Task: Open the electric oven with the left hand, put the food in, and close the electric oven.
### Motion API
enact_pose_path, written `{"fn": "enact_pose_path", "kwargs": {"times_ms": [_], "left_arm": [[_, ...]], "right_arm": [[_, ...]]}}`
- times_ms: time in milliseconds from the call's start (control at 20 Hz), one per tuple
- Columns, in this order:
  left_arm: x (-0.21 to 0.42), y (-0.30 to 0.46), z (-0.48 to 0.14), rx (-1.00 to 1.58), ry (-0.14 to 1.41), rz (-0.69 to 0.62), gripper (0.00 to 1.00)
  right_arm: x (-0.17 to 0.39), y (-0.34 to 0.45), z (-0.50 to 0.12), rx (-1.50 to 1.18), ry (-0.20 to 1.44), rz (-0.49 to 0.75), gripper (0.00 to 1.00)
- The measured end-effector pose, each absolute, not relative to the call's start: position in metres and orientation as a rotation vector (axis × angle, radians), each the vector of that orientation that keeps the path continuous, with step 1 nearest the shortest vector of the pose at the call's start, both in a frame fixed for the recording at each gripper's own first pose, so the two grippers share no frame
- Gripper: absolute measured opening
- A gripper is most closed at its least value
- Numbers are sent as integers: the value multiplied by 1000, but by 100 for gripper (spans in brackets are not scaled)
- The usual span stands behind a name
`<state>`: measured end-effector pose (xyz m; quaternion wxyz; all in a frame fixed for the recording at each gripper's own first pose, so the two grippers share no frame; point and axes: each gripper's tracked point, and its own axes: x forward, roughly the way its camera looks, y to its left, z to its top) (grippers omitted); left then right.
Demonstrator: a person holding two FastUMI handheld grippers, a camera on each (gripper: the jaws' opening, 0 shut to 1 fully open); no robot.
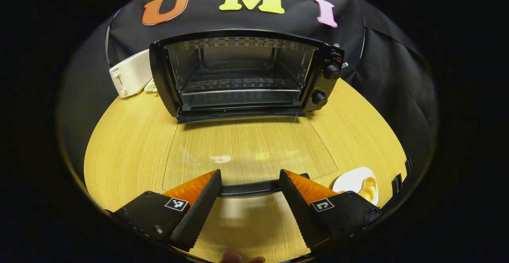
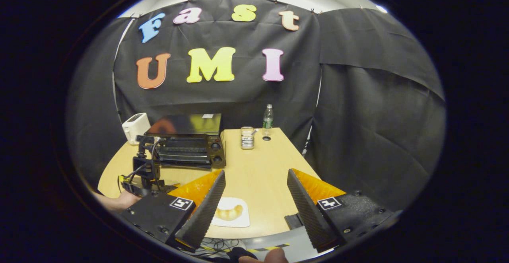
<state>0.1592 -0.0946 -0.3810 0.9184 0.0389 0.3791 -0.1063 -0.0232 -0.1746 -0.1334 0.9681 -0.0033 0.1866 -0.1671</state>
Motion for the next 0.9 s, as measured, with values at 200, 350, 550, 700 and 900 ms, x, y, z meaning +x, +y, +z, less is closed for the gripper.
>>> {"fn": "enact_pose_path", "kwargs": {"times_ms": [200,350,550,700,900], "left_arm": [[153,-88,-359,94,702,-240,94],[137,-81,-336,99,650,-272,94],[99,-63,-298,92,567,-297,94],[58,-41,-265,60,515,-279,94],[23,-13,-215,9,447,-225,94]], "right_arm": [[-38,-159,-128,-5,366,-344,97],[-49,-146,-133,4,367,-346,97],[-56,-133,-160,43,413,-341,97],[-53,-129,-193,83,462,-337,98],[-39,-118,-239,129,548,-299,97]]}}
